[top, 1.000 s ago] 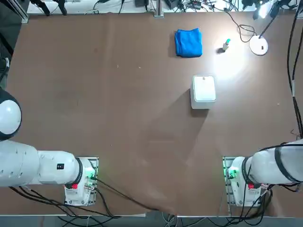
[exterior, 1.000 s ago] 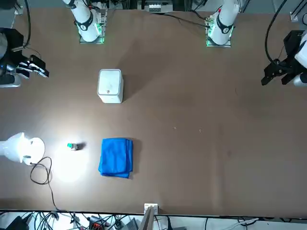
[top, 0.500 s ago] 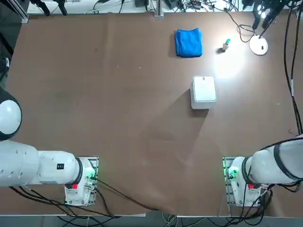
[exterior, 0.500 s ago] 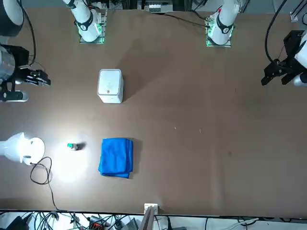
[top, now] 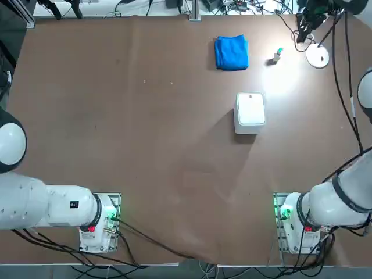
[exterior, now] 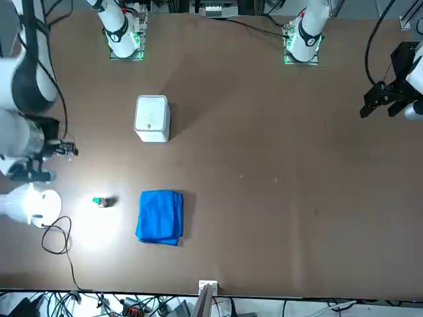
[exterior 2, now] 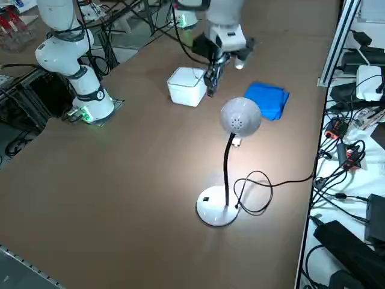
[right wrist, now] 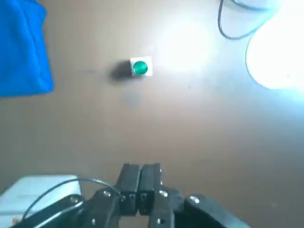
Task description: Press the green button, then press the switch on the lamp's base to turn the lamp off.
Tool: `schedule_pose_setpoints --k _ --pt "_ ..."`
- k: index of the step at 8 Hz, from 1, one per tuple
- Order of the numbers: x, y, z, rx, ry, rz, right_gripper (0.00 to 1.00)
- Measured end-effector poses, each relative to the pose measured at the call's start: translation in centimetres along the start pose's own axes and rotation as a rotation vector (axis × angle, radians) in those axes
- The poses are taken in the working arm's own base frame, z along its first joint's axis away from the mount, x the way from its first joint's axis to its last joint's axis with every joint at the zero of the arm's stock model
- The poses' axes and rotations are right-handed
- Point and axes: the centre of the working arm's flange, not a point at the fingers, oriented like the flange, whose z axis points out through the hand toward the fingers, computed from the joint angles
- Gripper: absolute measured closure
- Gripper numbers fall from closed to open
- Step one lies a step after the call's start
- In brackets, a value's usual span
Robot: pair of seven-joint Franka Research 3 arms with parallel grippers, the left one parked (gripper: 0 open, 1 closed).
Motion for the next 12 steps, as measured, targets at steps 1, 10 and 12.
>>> schedule_pose_setpoints --k 1,10,12 --pt "1.5 -0.3 2.6 0.004 0.055 0.015 0.99" --pt "4.8 -2.6 11.1 0.033 0.267 0.028 0.99" --pt "4.6 -2.7 11.6 0.033 0.264 0.029 0.99"
